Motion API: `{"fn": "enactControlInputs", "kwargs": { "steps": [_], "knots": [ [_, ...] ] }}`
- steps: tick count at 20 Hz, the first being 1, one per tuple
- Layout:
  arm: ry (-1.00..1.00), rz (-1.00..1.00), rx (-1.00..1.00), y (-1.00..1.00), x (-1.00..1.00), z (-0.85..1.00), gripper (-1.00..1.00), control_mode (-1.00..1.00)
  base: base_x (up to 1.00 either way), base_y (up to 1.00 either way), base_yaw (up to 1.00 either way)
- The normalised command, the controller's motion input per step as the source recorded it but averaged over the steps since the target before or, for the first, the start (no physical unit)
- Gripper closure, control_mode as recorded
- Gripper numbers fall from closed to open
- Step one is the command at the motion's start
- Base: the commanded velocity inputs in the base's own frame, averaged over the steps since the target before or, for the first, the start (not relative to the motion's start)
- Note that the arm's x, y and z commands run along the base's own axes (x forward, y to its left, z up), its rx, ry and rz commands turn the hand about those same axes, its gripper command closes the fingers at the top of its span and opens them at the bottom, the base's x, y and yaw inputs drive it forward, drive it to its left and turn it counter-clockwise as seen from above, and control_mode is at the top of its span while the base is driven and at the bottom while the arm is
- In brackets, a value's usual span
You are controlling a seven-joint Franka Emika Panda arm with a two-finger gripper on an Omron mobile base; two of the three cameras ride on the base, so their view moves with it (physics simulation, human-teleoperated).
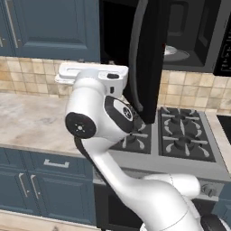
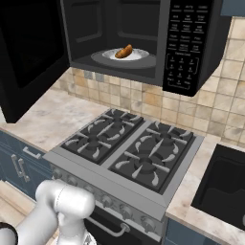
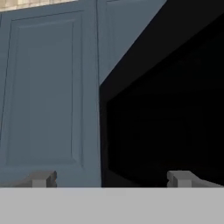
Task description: Pick the hotdog bun from the counter and place it in the microwave. Then turn on the microwave.
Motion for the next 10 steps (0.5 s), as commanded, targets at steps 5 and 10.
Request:
{"fn": "enactControlInputs", "kwargs": {
  "steps": [5,10],
  "knots": [
    [-0.05,0.00,0.00,-0.71,0.00,0.00,-1.00,-1.00,0.00,0.00,0.00],
    [-0.05,0.00,0.00,-0.73,0.00,0.00,-1.00,-1.00,0.00,0.00,0.00]
  ]
}}
